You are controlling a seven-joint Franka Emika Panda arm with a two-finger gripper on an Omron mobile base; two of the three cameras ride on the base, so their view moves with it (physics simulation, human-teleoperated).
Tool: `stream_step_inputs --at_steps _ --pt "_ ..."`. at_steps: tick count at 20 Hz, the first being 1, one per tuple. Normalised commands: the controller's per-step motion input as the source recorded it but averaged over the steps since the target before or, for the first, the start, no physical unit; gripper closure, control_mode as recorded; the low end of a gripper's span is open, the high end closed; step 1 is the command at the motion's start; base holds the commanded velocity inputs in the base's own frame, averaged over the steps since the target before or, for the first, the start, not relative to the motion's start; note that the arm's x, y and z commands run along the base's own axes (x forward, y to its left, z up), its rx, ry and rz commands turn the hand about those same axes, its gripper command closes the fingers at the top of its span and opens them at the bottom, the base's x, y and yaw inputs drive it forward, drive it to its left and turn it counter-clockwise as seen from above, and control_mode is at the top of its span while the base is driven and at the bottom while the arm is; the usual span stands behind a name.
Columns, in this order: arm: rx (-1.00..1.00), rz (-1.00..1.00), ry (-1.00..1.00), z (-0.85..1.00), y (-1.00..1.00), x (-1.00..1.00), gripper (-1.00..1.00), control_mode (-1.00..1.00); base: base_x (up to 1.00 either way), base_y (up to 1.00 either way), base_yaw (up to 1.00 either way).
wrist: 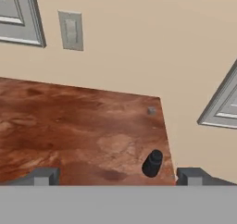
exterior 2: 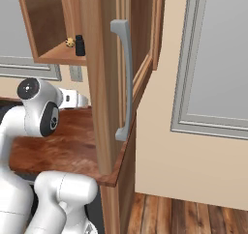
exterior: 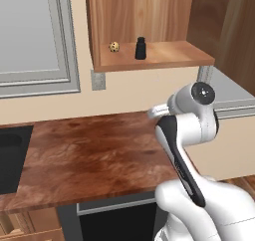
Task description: Pick the shaker and shaker from the counter and place them in the cabinet.
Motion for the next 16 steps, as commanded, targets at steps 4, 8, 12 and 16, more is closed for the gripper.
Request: stream_step_inputs --at_steps 4,8,12,16 --pt "-0.01 0.0 0.07 -0.24 -0.09 -0.05 -1.0 -1.0 0.0 0.0 0.0" --pt "-0.02 0.0 0.05 -0.21 -0.03 -0.05 -1.0 -1.0 0.0 0.0 0.0" --pt "-0.02 0.0 0.08 -0.28 -0.04 -0.01 -1.0 -1.0 0.0 0.0 0.0" --pt "-0.04 0.0 0.07 -0.35 -0.09 0.0 -1.0 -1.0 0.0 0.0 0.0"
